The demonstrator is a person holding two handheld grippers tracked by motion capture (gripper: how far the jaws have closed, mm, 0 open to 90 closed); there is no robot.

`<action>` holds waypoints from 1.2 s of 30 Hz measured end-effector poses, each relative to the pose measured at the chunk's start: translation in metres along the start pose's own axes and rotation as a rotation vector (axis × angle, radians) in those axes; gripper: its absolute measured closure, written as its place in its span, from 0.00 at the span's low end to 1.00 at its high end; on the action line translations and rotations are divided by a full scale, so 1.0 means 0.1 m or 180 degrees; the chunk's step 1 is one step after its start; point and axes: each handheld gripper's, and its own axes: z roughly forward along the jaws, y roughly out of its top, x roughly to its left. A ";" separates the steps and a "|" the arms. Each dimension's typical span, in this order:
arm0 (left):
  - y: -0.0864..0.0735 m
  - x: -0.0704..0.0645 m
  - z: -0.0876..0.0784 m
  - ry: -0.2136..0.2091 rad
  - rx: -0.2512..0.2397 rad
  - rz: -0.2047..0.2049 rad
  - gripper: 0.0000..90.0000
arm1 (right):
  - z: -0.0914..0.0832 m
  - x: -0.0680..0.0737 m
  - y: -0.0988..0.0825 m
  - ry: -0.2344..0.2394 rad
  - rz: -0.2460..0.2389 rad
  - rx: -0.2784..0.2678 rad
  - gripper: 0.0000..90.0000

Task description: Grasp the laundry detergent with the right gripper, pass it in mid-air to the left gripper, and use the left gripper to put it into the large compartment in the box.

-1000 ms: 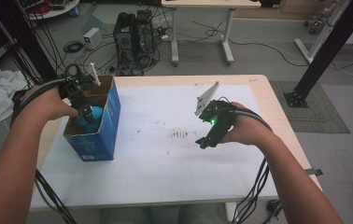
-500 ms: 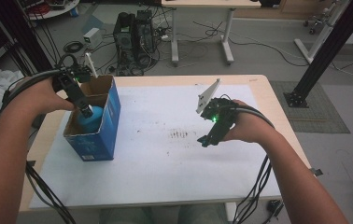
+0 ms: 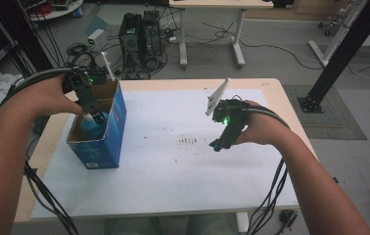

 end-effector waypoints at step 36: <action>0.86 -0.64 0.44 -0.0137 0.0411 0.1202 0.06 | 0.02 -0.08 -0.02 0.0206 -0.0013 0.0425 0.15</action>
